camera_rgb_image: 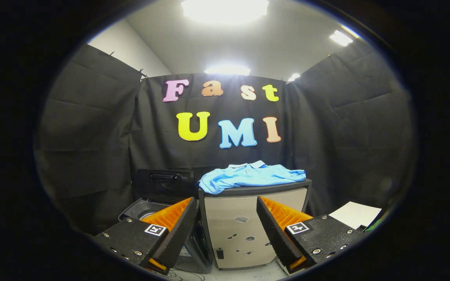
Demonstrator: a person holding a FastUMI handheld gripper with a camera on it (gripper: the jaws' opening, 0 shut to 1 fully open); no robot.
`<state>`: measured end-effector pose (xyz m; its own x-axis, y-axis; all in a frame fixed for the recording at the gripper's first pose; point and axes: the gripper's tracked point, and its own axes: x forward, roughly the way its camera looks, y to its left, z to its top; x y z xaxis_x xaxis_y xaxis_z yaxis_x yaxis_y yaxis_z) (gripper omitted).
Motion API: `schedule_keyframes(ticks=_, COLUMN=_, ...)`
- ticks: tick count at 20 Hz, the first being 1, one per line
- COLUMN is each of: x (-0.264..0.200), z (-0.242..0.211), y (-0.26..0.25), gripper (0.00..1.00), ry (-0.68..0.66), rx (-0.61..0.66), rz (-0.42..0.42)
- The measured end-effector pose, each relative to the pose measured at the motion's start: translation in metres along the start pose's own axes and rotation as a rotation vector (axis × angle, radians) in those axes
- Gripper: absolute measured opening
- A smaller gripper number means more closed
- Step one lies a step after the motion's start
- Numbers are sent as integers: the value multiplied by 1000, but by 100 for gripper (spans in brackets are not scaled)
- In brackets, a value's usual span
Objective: Put the clothes into the washing machine and then close the washing machine lid.
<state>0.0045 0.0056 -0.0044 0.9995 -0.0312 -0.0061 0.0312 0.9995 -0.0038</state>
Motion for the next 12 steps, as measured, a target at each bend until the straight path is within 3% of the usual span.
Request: schedule_keyframes(ticks=12, x=44, z=47, y=-20, gripper=96, ry=-36, rx=-13, rz=-29)
